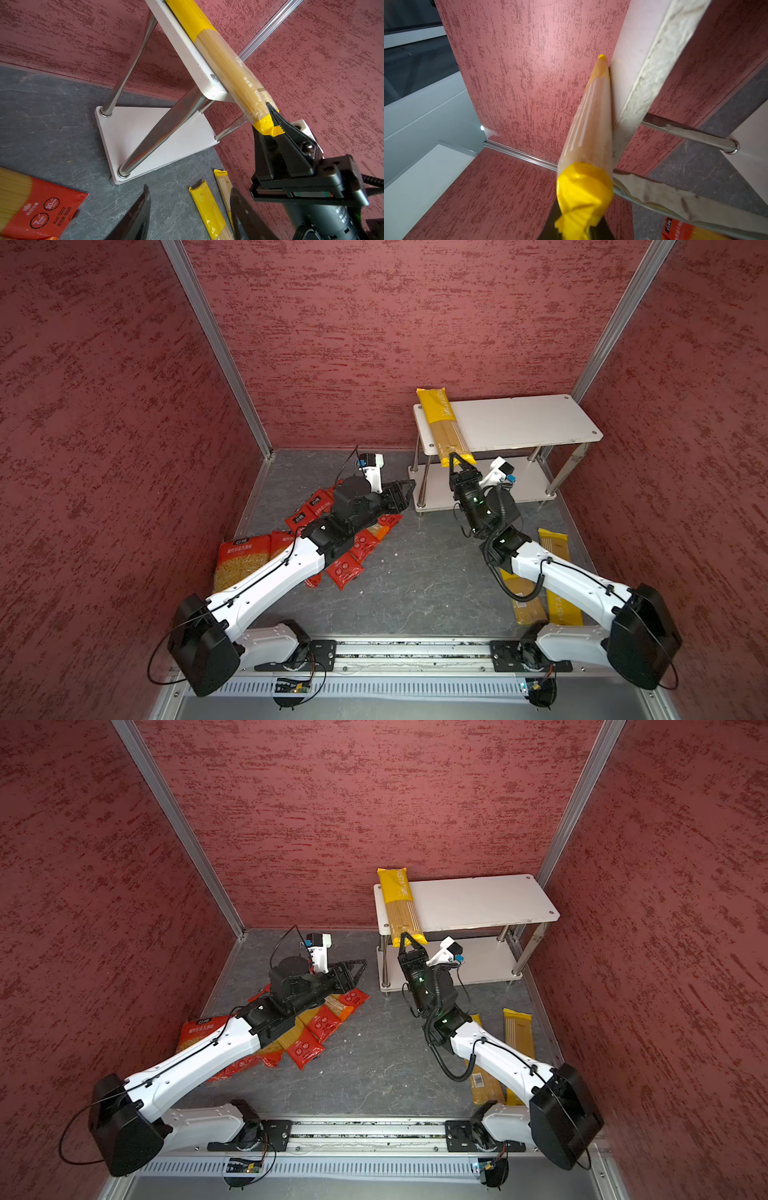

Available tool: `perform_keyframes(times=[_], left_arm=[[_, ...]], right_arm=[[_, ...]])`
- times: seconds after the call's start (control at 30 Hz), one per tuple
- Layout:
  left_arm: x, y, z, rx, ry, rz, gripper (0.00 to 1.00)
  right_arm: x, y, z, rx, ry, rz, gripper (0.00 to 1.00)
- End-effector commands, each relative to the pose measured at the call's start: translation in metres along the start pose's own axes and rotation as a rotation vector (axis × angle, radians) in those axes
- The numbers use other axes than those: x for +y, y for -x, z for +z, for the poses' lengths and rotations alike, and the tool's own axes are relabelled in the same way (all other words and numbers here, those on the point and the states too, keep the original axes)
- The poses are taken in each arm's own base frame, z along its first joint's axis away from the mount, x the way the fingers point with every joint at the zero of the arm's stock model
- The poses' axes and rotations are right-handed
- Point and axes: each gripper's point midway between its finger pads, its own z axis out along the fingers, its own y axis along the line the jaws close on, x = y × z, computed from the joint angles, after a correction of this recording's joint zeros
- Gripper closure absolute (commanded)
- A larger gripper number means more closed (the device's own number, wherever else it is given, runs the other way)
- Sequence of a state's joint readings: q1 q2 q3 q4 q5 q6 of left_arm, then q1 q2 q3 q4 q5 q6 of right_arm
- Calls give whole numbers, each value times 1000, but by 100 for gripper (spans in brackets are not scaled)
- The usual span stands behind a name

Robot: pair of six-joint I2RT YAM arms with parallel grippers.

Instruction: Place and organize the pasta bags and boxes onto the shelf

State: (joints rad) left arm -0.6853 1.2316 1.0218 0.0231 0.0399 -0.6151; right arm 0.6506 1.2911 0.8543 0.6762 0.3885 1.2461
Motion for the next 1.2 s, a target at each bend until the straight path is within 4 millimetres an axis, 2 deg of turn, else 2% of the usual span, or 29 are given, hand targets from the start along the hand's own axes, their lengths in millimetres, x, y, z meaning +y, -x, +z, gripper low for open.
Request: perform_keyframes(times=[0.0,0.17,0.47,0.9,1.17], left_arm=[[0,3,-1,-9,-9,7,39],[4,1,-2,-10,-5,0,39],[5,1,-4,-14,-2,2,39],[7,-3,0,-3,-7,-6,39],[6,-4,1,0,-9,-7,39]], right_arm=[[21,3,5,-57,60,86,91],[19,-13,7,-56,34,104,87],[12,-36,11,-14,8,112,90],[3,-54,6,81,-4,93,97],[9,-60,6,116,11,80,99]])
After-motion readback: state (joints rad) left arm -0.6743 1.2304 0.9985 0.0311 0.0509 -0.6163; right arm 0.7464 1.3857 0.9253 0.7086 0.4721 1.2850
